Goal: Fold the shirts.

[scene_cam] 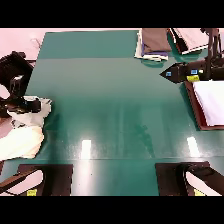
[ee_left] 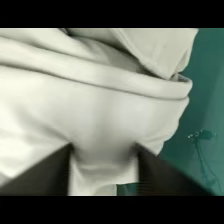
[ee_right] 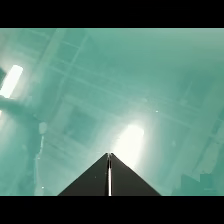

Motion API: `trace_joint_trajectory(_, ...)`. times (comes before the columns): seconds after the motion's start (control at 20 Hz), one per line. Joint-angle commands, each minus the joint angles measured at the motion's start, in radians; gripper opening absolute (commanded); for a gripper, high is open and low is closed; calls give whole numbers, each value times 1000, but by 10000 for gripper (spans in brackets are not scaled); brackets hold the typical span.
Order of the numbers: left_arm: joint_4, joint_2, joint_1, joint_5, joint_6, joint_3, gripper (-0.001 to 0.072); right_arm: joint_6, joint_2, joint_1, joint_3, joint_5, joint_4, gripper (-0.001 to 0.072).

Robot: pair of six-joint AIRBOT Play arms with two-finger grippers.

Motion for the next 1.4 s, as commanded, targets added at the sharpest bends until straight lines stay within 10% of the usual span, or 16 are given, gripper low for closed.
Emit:
trace_joint_trajectory(0.0, 3, 2, 3, -13, -16, 21, 32, 0, 0, 0, 1, -9, 0, 18)
trace_joint_trajectory(0.5, -37, 151, -376, -243, -13, 832, 28, 29, 7, -2, 237, -114, 0, 18)
trace_joint_trajectory(1.0, -43, -183, -994, -260, 23, 895, 33, 29, -181, -2, 639, 26, -3, 18)
trace_joint_trajectory(1.05, -61, -242, -1033, -237, 37, 895, 141, 29, -193, -2, 665, 39, -4, 18)
trace_joint_trajectory(1.1, -77, -297, -1062, -194, 38, 895, 520, 29, -204, -2, 686, 49, -4, 18)
trace_joint_trajectory(1.15, -84, -334, -1074, -150, 31, 896, 616, 29, -210, -2, 697, 55, -4, 18)
trace_joint_trajectory(1.35, -53, -347, -924, -146, -58, 898, 617, 29, -211, -49, 701, 101, 0, 18)
